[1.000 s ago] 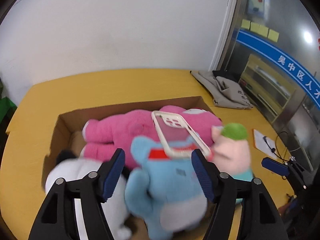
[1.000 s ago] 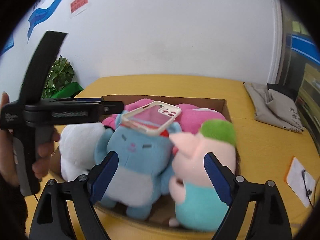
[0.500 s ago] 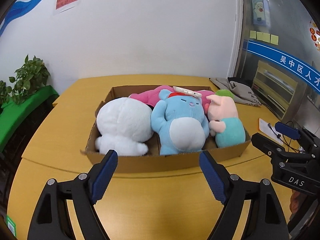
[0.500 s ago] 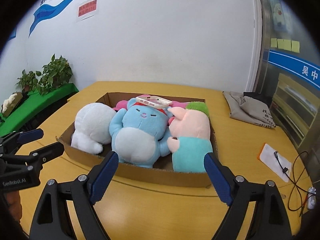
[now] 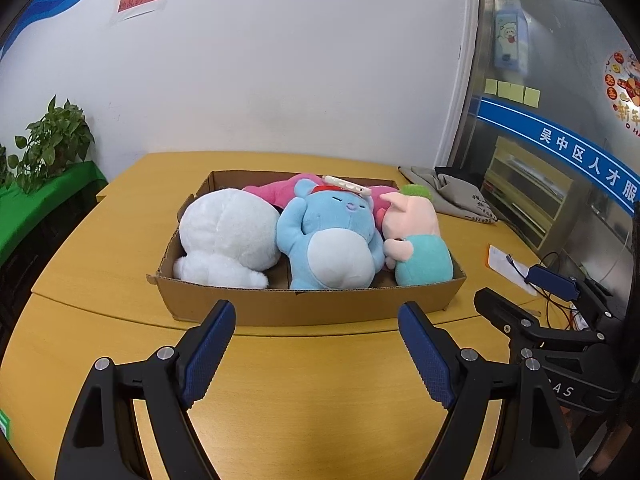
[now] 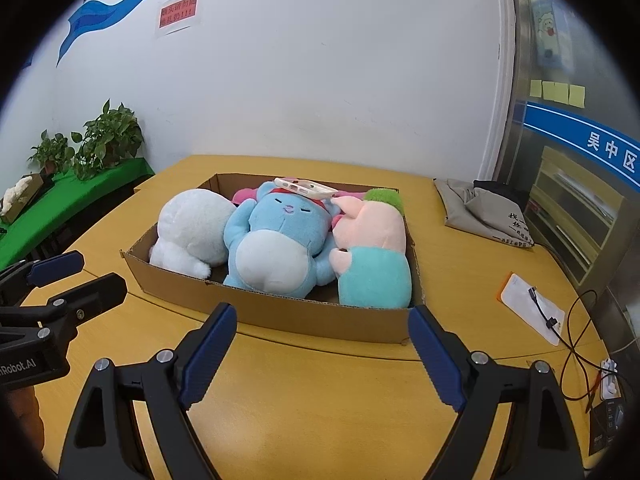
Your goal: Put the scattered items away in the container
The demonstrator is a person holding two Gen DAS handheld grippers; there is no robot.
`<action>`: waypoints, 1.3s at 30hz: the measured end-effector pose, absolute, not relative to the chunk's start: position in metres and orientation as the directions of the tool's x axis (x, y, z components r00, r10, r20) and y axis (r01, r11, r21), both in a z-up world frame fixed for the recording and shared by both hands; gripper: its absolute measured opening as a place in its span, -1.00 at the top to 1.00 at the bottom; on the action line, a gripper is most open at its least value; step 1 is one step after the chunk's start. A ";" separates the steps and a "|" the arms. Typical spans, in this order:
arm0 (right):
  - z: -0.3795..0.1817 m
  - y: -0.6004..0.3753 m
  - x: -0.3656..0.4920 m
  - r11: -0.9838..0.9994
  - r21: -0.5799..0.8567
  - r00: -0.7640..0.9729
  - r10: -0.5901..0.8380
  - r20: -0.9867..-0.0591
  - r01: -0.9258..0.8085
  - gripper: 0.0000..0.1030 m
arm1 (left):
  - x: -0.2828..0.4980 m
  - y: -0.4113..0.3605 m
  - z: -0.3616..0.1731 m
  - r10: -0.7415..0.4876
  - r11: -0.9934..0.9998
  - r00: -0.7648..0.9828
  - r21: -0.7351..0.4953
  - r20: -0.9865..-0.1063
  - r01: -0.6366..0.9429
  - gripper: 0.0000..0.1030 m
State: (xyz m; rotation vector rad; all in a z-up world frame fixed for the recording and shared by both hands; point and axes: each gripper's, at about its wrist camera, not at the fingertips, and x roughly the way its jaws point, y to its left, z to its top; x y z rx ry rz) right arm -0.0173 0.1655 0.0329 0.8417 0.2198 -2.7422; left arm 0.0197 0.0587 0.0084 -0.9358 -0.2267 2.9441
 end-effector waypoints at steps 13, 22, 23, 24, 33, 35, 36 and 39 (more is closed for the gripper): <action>0.026 0.169 -0.025 -0.954 -0.053 -0.788 -0.212 -0.578 0.295 -0.70 | 0.012 0.064 0.003 0.060 -0.990 -0.816 -0.136 -0.575 0.023 -0.69; 0.023 0.173 -0.031 -0.958 -0.049 -0.786 -0.200 -0.585 0.281 -0.70 | 0.006 0.064 -0.002 0.060 -0.990 -0.806 -0.137 -0.589 0.026 -0.69; 0.023 0.174 -0.031 -0.959 -0.049 -0.786 -0.199 -0.586 0.279 -0.70 | 0.006 0.064 -0.002 0.062 -0.990 -0.805 -0.137 -0.590 0.025 -0.69; 0.023 0.174 -0.032 -0.959 -0.048 -0.786 -0.198 -0.586 0.278 -0.70 | 0.006 0.064 -0.003 0.062 -0.990 -0.803 -0.137 -0.592 0.024 -0.69; 0.017 0.175 -0.031 -0.960 -0.046 -0.784 -0.198 -0.589 0.277 -0.70 | 0.003 0.068 -0.011 0.094 -0.989 -0.761 -0.146 -0.642 0.001 -0.69; 0.017 0.175 -0.031 -0.961 -0.045 -0.785 -0.195 -0.588 0.273 -0.70 | 0.004 0.072 -0.012 0.076 -0.993 -0.763 -0.121 -0.642 0.003 -0.69; 0.016 0.175 -0.031 -0.962 -0.044 -0.785 -0.194 -0.589 0.271 -0.70 | 0.004 0.074 -0.013 0.069 -0.994 -0.764 -0.110 -0.642 0.003 -0.69; 0.014 0.175 -0.031 -0.963 -0.045 -0.785 -0.190 -0.589 0.267 -0.70 | 0.004 0.078 -0.014 0.064 -0.996 -0.766 -0.094 -0.639 -0.005 -0.69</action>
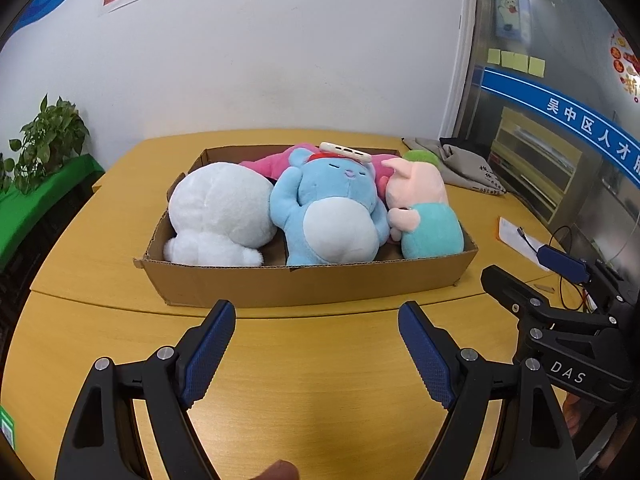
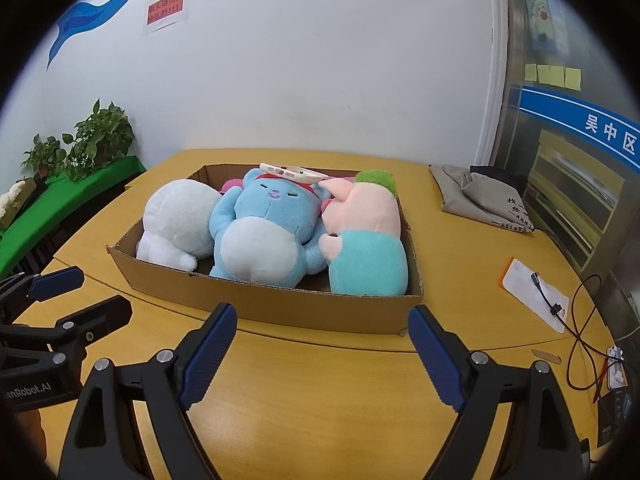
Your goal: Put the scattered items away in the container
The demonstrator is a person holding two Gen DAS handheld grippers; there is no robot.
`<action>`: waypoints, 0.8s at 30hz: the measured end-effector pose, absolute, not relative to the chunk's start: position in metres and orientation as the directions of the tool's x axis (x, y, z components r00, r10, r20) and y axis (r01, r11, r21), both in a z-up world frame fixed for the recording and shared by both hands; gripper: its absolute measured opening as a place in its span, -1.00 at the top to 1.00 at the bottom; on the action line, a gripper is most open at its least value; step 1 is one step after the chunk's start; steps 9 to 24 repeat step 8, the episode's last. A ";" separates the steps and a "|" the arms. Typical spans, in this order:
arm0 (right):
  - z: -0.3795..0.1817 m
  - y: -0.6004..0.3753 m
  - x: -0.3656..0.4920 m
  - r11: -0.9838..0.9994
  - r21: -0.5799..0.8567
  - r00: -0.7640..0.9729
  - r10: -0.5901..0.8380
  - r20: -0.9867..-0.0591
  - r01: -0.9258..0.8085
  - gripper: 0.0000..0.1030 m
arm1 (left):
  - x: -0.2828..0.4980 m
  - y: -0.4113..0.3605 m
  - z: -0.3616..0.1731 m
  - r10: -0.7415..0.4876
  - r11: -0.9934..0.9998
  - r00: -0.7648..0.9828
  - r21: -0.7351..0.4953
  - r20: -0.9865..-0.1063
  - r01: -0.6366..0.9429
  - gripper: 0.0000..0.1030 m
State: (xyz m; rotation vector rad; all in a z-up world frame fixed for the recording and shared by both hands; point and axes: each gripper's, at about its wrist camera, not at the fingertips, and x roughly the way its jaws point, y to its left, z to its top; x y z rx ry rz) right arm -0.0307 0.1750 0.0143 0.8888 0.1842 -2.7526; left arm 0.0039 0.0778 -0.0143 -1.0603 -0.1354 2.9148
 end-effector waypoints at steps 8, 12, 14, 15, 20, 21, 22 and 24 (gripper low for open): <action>0.012 0.176 -0.031 -0.962 -0.043 -0.784 -0.192 -0.590 0.268 -0.70 | 0.005 0.085 -0.017 -0.014 -0.999 -0.764 -0.016 -0.645 0.032 -0.69; 0.012 0.176 -0.031 -0.962 -0.043 -0.784 -0.192 -0.590 0.268 -0.70 | 0.005 0.085 -0.017 -0.014 -0.999 -0.764 -0.016 -0.645 0.032 -0.69; 0.012 0.176 -0.031 -0.962 -0.043 -0.784 -0.192 -0.590 0.268 -0.70 | 0.005 0.085 -0.017 -0.014 -0.999 -0.764 -0.016 -0.645 0.032 -0.69; 0.012 0.176 -0.031 -0.962 -0.043 -0.784 -0.192 -0.590 0.268 -0.70 | 0.005 0.085 -0.017 -0.014 -0.999 -0.764 -0.016 -0.645 0.032 -0.69; 0.012 0.176 -0.031 -0.962 -0.043 -0.784 -0.192 -0.590 0.268 -0.70 | 0.005 0.085 -0.017 -0.014 -0.999 -0.764 -0.016 -0.645 0.032 -0.69; 0.012 0.176 -0.031 -0.962 -0.043 -0.784 -0.192 -0.590 0.268 -0.70 | 0.005 0.085 -0.017 -0.014 -0.999 -0.764 -0.016 -0.645 0.032 -0.69; 0.012 0.176 -0.031 -0.962 -0.043 -0.784 -0.192 -0.590 0.268 -0.70 | 0.005 0.085 -0.017 -0.014 -0.999 -0.764 -0.016 -0.645 0.032 -0.69; 0.012 0.176 -0.031 -0.962 -0.043 -0.784 -0.192 -0.590 0.268 -0.70 | 0.005 0.085 -0.017 -0.014 -0.999 -0.764 -0.016 -0.645 0.032 -0.69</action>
